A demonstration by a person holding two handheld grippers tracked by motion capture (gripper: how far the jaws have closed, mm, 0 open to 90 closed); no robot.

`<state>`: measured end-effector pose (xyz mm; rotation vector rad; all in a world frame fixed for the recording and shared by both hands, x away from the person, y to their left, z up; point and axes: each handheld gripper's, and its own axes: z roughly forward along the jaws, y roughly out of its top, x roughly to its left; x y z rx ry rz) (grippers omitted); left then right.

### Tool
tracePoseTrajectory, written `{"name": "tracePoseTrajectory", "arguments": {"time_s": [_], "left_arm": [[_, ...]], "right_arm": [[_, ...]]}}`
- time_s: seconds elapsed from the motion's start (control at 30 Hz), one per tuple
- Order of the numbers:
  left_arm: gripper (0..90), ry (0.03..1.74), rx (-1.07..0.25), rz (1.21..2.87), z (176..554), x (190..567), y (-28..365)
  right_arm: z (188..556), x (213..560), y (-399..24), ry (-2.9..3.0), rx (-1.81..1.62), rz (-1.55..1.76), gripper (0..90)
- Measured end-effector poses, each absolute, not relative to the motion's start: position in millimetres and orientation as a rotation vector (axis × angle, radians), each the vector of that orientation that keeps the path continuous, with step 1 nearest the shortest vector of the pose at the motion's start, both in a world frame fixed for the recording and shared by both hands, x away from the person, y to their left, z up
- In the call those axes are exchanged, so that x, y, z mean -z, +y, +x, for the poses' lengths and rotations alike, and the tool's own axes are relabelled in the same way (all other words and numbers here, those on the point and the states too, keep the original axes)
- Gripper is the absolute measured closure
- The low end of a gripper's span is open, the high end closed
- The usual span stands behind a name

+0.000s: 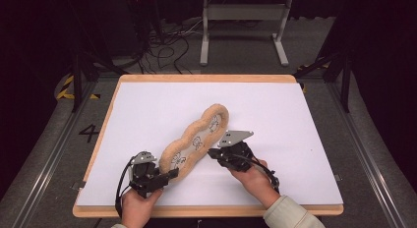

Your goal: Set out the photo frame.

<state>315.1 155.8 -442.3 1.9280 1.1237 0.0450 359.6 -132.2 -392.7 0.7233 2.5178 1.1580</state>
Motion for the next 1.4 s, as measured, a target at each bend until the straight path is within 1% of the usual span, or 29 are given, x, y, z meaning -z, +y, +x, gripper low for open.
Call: {"name": "tracePoseTrajectory", "arguments": {"time_s": [0.13, 0.2, 0.23, 0.27, 0.33, 0.4, 0.6, 0.7, 0.83, 0.97, 1.23, 1.4], "left_arm": [[67.7, 1.113, -0.048, 1.941, 317, 442, 158], [67.8, 1.110, -0.041, 1.944, 319, 442, 160], [67.8, 1.110, -0.041, 1.944, 319, 442, 160], [67.8, 1.104, -0.041, 1.946, 319, 443, 160], [67.8, 1.101, -0.038, 1.948, 319, 443, 161], [67.8, 1.098, -0.024, 1.948, 320, 443, 161], [67.9, 1.074, -0.018, 1.965, 324, 442, 165], [68.0, 1.057, -0.010, 1.974, 326, 442, 168], [68.0, 1.015, 0.038, 1.987, 333, 443, 176], [68.0, 1.005, 0.033, 1.994, 334, 443, 178], [68.0, 0.993, 0.036, 1.999, 335, 443, 178], [68.0, 0.989, 0.038, 2.002, 335, 443, 178]], "right_arm": [[370, 384, -143, 2.490, -1.183, 0.758, 80.9], [380, 379, -151, 2.476, -1.182, 0.789, 76.3], [380, 379, -151, 2.476, -1.182, 0.789, 76.3], [388, 378, -159, 2.435, -1.213, 0.803, 72.7], [393, 378, -164, 2.421, -1.243, 0.812, 72.1], [407, 378, -173, 2.427, -1.226, 0.865, 68.6], [431, 385, -183, 2.398, -1.198, 0.902, 60.2], [437, 388, -186, 2.393, -1.189, 0.915, 58.9], [449, 396, -191, 2.398, -1.199, 0.963, 56.0], [457, 401, -193, 2.389, -1.202, 0.970, 53.3], [473, 414, -192, 2.393, -1.207, 0.980, 53.2], [486, 414, -187, 2.439, -1.185, 0.979, 52.2]]}}
